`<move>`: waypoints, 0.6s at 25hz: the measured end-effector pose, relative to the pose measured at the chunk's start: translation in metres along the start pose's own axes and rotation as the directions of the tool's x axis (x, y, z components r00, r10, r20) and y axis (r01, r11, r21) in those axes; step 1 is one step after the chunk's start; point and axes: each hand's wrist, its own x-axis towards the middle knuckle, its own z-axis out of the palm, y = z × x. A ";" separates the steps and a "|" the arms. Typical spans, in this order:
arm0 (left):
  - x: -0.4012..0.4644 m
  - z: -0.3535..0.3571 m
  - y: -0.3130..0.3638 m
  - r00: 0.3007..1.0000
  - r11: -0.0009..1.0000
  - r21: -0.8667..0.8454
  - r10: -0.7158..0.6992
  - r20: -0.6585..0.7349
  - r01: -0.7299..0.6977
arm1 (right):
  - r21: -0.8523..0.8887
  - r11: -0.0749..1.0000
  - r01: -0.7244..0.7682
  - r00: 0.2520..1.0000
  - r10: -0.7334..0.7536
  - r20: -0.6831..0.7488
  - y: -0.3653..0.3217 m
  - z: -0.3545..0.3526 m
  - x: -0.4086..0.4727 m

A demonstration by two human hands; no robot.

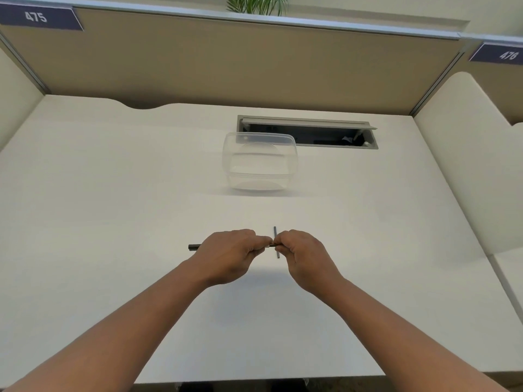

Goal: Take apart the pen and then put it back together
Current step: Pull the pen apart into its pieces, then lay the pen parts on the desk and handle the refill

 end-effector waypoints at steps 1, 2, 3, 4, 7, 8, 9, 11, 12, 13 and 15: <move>0.000 0.001 -0.001 1.000 1.000 0.002 -0.007 -0.013 0.007 | -0.015 1.000 -0.009 1.000 0.009 -0.001 0.002 0.000 0.000; 0.000 0.002 -0.002 0.999 1.000 0.000 -0.015 -0.029 0.015 | -0.017 1.000 -0.025 1.000 0.025 -0.012 0.004 -0.001 0.001; 0.000 0.003 -0.003 0.999 1.000 -0.007 -0.021 -0.047 0.021 | -0.007 0.999 -0.053 0.998 0.052 -0.035 0.008 -0.001 0.002; 0.000 0.003 -0.005 0.998 1.000 -0.017 -0.026 -0.062 0.025 | 0.012 0.995 -0.095 0.993 0.096 -0.061 0.013 -0.001 0.003; -0.002 0.005 -0.007 0.995 0.995 -0.078 -0.065 -0.070 0.060 | 0.099 0.947 -0.305 0.945 0.314 -0.091 0.027 0.000 0.006; -0.003 0.005 -0.007 0.994 0.991 -0.111 -0.085 -0.065 0.077 | 0.129 0.915 -0.381 0.916 0.393 -0.082 0.032 0.001 0.006; -0.004 0.005 -0.007 0.993 0.985 -0.146 -0.104 -0.062 0.094 | 0.155 0.881 -0.447 0.884 0.461 -0.073 0.037 0.003 0.006; -0.005 0.008 -0.007 0.986 0.963 -0.233 -0.154 -0.058 0.137 | 0.196 0.810 -0.553 0.820 0.571 -0.049 0.046 0.009 0.007; -0.005 0.009 -0.007 0.981 0.944 -0.287 -0.187 -0.052 0.164 | 0.210 0.775 -0.595 0.788 0.614 -0.033 0.050 0.011 0.007; -0.005 0.010 -0.008 0.975 0.920 -0.343 -0.219 -0.044 0.191 | 0.219 0.746 -0.628 0.762 0.647 -0.019 0.053 0.014 0.008; -0.004 0.011 -0.009 0.959 0.851 -0.470 -0.282 -0.032 0.235 | 0.222 0.711 -0.667 0.730 0.684 0.003 0.057 0.018 0.012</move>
